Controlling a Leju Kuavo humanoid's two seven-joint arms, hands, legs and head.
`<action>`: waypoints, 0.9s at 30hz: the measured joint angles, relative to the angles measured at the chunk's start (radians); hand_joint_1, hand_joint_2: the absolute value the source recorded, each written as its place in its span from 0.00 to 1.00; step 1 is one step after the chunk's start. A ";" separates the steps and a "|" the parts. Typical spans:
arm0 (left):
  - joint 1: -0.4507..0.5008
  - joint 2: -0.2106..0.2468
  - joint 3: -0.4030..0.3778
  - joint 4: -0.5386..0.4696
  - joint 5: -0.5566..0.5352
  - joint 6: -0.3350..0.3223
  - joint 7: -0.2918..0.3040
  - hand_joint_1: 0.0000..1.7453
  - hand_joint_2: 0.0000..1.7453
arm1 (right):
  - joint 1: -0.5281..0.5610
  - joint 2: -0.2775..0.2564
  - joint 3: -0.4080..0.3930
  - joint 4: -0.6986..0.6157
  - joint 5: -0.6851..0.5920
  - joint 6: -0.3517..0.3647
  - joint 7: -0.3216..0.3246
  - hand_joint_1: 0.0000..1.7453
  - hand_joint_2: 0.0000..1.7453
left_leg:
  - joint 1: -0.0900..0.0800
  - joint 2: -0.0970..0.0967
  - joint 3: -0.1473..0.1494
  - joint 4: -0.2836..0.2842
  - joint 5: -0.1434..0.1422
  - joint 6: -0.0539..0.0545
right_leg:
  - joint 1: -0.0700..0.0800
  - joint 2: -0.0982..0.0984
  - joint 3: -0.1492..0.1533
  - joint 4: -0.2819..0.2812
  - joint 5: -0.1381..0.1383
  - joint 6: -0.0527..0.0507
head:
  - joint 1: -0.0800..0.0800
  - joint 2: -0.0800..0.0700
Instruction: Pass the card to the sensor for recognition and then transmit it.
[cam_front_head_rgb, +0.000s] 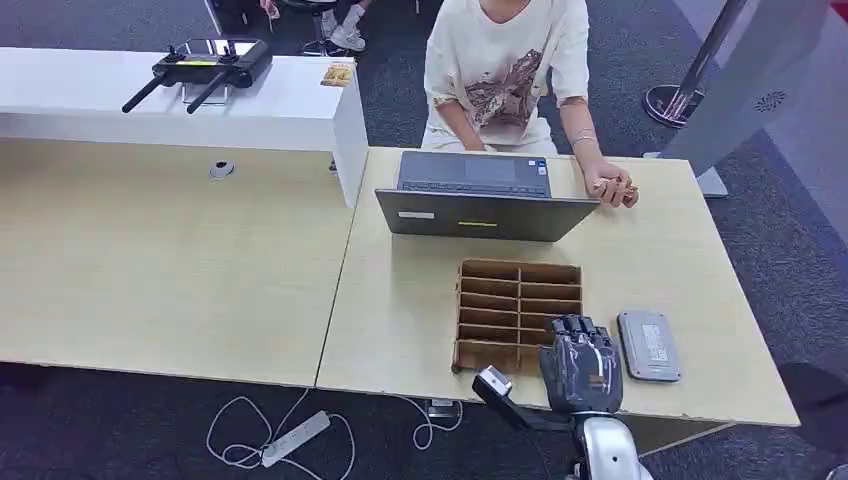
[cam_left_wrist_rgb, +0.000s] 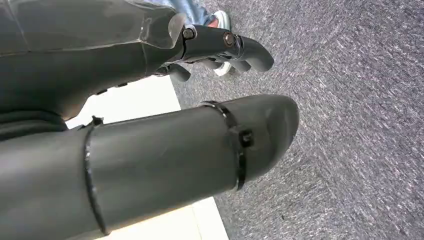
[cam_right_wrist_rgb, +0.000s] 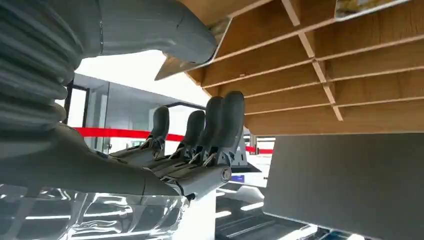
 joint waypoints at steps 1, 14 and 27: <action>0.000 0.000 0.000 0.000 -0.001 0.000 0.000 0.00 0.00 | 0.000 0.002 0.000 0.002 0.000 0.002 0.002 0.54 1.00 | 0.000 0.000 0.000 0.000 0.000 0.000 | 0.000 0.000 0.000 0.000 0.000 0.000 | 0.000 0.000; 0.000 0.000 0.000 0.000 -0.013 0.000 0.000 0.00 0.00 | 0.022 0.002 -0.019 0.002 0.000 0.009 0.007 0.59 1.00 | 0.000 0.000 0.000 0.000 0.000 0.000 | 0.000 0.000 0.000 0.000 0.000 0.000 | 0.000 0.000; 0.001 0.000 0.000 0.000 -0.023 0.000 -0.003 0.00 0.00 | 0.061 0.002 -0.044 -0.028 0.001 0.008 0.017 0.67 1.00 | 0.000 0.000 0.000 0.000 0.000 0.000 | 0.000 0.000 0.000 0.000 0.000 0.000 | 0.000 0.000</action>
